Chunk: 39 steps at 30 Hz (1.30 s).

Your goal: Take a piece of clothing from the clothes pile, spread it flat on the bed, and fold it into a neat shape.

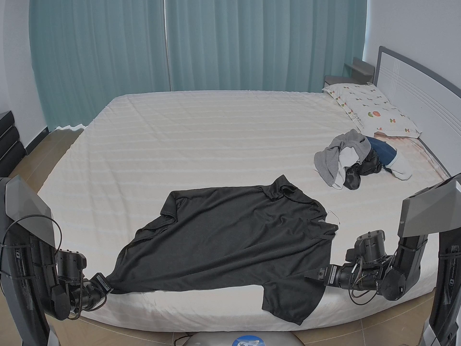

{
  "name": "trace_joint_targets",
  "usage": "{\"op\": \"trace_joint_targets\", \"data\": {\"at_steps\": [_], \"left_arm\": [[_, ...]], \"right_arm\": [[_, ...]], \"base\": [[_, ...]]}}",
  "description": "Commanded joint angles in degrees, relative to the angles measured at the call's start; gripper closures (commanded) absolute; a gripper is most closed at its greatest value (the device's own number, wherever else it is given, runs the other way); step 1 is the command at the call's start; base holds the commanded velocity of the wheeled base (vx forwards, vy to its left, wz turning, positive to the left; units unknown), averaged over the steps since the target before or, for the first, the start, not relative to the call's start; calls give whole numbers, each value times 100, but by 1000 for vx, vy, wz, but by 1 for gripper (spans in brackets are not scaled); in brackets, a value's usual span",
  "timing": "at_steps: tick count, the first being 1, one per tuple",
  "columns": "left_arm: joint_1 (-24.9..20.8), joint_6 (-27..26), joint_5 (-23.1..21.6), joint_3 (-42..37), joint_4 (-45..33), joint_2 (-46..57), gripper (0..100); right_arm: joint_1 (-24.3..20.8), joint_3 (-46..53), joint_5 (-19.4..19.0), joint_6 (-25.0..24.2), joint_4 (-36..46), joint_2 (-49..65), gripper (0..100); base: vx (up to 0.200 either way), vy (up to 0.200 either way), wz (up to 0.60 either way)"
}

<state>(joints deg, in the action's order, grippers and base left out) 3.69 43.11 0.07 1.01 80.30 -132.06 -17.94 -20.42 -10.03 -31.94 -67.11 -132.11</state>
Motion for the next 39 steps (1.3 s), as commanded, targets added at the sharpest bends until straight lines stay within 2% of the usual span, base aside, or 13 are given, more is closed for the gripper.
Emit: {"op": "trace_joint_targets", "data": {"at_steps": [1,5,15,21,27,32,39], "left_arm": [[0,5,1,-101,3,14,100],[0,5,1,-101,3,14,100],[0,5,1,-101,3,5,100],[-18,-4,-16,-101,-102,84,100],[-299,75,-7,-101,-524,295,100],[-782,216,54,-101,-1289,752,100],[-958,225,212,-101,-1324,523,100]], "right_arm": [[-42,-94,72,4,5,-184,100],[1,-6,98,4,22,-113,100],[467,513,221,197,58,186,100],[933,926,212,707,75,502,100],[1302,1172,212,1076,172,616,100],[1487,1330,239,1181,181,704,100],[1531,1471,485,1278,172,704,100]], "base": [[0,0,0],[0,0,0],[0,0,0],[0,0,0],[0,0,0],[0,0,0],[0,0,0]]}}
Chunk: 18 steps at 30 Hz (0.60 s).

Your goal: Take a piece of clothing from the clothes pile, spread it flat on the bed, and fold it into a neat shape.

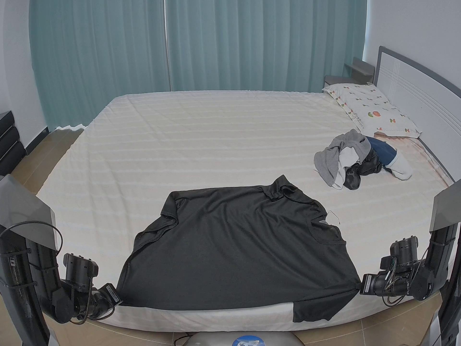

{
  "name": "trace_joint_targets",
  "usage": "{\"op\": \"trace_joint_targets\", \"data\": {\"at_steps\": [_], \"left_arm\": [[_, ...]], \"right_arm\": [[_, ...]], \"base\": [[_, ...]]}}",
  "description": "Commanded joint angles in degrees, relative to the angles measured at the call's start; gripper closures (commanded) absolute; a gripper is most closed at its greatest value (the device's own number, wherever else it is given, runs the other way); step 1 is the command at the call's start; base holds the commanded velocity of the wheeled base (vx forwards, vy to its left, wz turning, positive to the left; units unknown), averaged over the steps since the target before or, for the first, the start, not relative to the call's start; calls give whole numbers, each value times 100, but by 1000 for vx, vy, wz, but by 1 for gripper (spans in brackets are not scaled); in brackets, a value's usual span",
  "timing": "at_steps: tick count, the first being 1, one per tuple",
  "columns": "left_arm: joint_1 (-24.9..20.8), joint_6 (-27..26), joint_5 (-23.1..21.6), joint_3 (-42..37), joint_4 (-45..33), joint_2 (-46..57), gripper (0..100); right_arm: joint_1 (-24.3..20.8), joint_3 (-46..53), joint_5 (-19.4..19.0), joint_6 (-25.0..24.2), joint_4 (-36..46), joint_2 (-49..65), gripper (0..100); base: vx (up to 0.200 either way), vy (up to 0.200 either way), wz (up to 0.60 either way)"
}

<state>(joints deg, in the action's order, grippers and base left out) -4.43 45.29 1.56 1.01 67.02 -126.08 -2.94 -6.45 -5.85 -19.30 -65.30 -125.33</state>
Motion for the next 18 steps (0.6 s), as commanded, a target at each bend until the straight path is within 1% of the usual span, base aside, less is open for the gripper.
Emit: {"op": "trace_joint_targets", "data": {"at_steps": [1,4,7,12,13,15,16,18], "left_arm": [[-182,6,116,-101,21,-110,100],[-357,24,327,-101,12,-172,100],[-436,77,363,-92,39,-216,100],[-463,85,363,-92,48,-207,100],[-463,85,363,-92,48,-207,0],[-463,85,363,-92,48,-207,0],[-463,85,363,-92,48,-207,0],[-472,94,345,-92,48,-172,0]], "right_arm": [[30,74,75,14,-17,26,100],[21,82,154,66,-70,-9,100],[-14,56,225,110,-88,9,100],[-67,-14,216,102,-105,-26,100],[-75,-23,216,102,-105,-44,100],[-137,-23,207,93,-114,-97,100],[-181,-32,198,66,-123,-114,0],[-286,-129,190,31,-132,-141,0]], "base": [[0,0,0],[0,0,0],[0,0,0],[0,0,0],[0,0,0],[0,0,0],[0,0,0],[0,0,0]]}}
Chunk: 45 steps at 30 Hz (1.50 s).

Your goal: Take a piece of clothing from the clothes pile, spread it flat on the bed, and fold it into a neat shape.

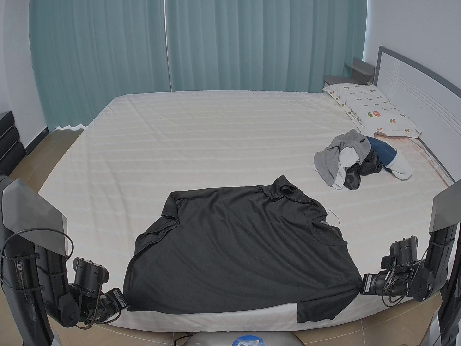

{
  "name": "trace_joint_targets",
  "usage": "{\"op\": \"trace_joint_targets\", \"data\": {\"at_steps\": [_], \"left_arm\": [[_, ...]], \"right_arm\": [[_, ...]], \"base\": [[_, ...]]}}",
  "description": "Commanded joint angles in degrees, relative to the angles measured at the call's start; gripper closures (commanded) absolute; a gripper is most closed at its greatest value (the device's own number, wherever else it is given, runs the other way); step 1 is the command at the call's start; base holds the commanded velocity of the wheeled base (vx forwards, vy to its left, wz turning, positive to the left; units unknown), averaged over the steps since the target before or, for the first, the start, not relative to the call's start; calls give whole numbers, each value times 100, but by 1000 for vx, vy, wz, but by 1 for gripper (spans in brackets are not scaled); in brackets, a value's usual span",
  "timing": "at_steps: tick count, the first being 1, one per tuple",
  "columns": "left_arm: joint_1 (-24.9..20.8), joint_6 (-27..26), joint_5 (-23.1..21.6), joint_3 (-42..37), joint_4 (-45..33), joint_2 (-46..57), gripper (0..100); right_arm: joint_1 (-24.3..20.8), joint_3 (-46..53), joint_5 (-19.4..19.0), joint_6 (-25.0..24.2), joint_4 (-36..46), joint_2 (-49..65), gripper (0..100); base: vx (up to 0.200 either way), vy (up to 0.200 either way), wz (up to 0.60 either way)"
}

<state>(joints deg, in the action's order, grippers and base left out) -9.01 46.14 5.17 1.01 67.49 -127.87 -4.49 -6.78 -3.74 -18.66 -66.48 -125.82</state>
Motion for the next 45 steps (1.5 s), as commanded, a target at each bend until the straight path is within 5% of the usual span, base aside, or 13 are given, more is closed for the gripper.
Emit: {"op": "trace_joint_targets", "data": {"at_steps": [1,9,16,19,27,45], "left_arm": [[-31,44,-16,-92,1,34,0],[75,211,-95,-92,203,544,0],[215,264,-376,-92,195,1335,0],[224,317,-411,-84,203,1343,0],[558,510,-930,-22,203,1291,0],[514,536,-1009,57,203,1071,0]], "right_arm": [[-140,-113,-21,-41,-15,-74,0],[-123,-184,-153,-674,-23,734,0],[-712,-166,-821,-3179,-138,1314,0],[-694,-131,-1234,-3636,-357,1253,0],[-597,71,-1832,-3811,-560,892,0],[-632,335,-1805,-3890,-1544,471,0]], "base": [[0,0,0],[0,0,0],[0,0,0],[0,0,0],[0,100,0],[0,22,0]]}}
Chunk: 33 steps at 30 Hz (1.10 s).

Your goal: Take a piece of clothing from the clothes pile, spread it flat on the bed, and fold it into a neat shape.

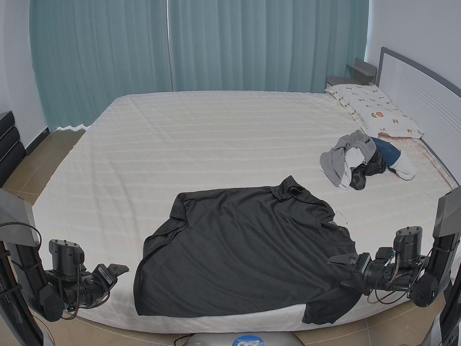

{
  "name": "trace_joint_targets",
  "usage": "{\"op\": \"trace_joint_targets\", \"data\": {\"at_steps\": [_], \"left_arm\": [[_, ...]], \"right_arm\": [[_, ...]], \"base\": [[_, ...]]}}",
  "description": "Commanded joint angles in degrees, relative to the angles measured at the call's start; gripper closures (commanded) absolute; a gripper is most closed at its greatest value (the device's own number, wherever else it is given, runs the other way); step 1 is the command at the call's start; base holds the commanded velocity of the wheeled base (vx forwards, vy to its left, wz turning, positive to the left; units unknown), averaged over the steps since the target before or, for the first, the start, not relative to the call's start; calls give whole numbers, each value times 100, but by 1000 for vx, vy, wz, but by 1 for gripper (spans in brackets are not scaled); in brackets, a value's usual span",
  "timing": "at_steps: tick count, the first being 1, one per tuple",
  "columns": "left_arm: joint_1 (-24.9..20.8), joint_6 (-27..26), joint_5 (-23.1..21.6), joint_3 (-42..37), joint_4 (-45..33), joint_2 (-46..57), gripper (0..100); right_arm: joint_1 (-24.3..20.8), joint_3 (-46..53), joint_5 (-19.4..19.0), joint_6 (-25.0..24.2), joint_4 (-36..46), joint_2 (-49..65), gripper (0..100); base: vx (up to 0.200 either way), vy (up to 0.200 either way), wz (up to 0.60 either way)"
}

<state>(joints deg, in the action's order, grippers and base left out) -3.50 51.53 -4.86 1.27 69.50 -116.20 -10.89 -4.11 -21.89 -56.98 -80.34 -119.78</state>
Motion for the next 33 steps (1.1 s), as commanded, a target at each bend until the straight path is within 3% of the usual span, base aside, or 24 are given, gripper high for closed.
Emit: {"op": "trace_joint_targets", "data": {"at_steps": [1,11,22,27,33], "left_arm": [[-46,6,-32,40,2,-96,0],[-353,191,-32,392,20,-52,0],[-661,138,724,1631,-68,-324,0],[-854,24,732,2448,-209,-641,0],[-907,-73,724,3986,-1378,-1063,0]], "right_arm": [[8,77,10,-112,-219,-133,0],[8,138,45,-244,-430,-300,0],[-1,270,124,-252,-931,-757,0],[-1,261,124,-270,-931,-801,0],[-10,253,124,-270,-931,-836,0]], "base": [[0,0,0],[120,0,0],[0,0,0],[0,0,0],[0,0,0]]}}
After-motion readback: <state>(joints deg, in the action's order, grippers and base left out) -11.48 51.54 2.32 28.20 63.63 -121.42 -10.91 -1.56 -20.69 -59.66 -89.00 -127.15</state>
